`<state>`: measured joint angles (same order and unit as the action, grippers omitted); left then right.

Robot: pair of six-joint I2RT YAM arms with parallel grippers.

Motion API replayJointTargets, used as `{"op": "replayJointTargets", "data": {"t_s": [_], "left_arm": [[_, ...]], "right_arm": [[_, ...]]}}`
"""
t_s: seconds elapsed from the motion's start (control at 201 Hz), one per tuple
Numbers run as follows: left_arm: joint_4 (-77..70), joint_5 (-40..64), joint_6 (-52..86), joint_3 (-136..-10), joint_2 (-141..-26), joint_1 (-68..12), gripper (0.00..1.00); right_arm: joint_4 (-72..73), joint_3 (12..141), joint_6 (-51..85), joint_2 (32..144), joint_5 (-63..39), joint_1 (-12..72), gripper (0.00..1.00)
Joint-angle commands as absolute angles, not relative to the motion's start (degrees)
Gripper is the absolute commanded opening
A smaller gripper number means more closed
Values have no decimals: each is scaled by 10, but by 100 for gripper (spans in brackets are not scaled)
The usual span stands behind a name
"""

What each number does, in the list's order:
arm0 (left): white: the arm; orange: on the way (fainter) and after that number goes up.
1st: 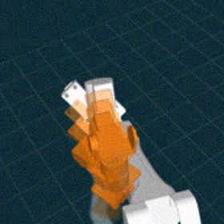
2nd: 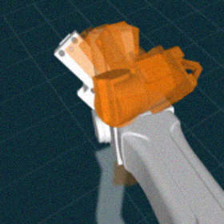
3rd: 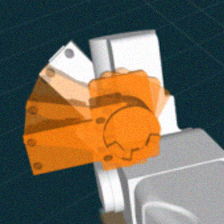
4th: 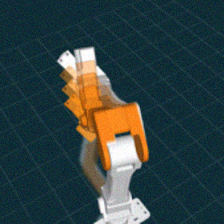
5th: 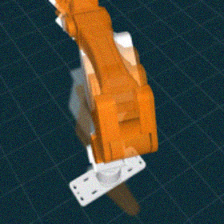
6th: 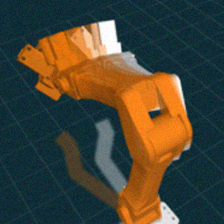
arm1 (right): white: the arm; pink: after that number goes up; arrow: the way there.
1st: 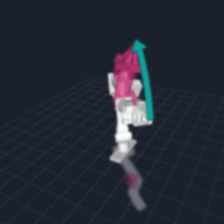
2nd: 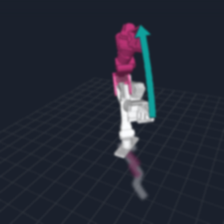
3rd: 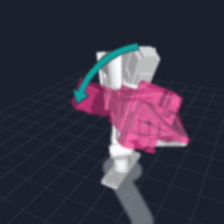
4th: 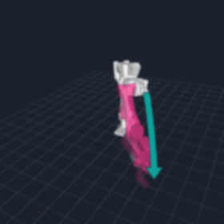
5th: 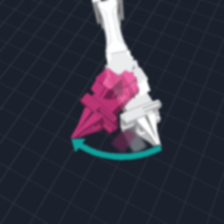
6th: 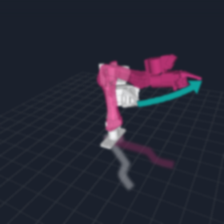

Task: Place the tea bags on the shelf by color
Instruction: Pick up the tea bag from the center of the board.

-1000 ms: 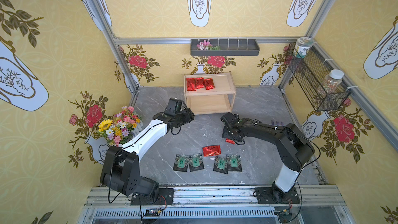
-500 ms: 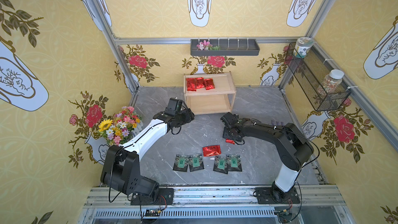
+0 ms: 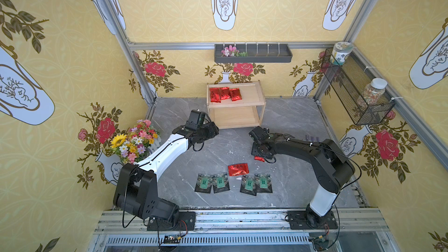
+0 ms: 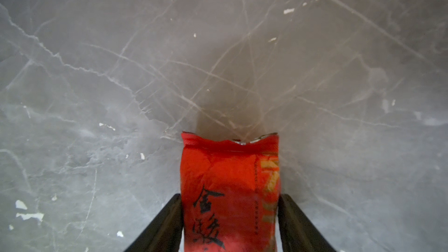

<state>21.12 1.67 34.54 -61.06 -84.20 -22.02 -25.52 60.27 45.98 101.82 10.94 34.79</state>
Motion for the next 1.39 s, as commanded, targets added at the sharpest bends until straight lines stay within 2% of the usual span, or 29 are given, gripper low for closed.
{"op": "replayJointTargets", "data": {"t_s": [0.0, 0.638, 0.852, 1.136, 1.39], "left_arm": [[215, 19, 347, -613, -845, -220, 72], [217, 22, 347, -626, -844, -220, 72], [223, 19, 345, -632, -830, -220, 72], [229, 23, 340, -650, -824, -219, 72], [228, 21, 337, -658, -828, -219, 73]], "right_arm": [[-250, 601, 451, 1019, 117, 348, 63], [-266, 606, 442, 987, 121, 344, 59], [-299, 639, 415, 933, 129, 342, 58], [-343, 774, 335, 891, 130, 321, 59], [-327, 969, 249, 992, 117, 293, 58]]}}
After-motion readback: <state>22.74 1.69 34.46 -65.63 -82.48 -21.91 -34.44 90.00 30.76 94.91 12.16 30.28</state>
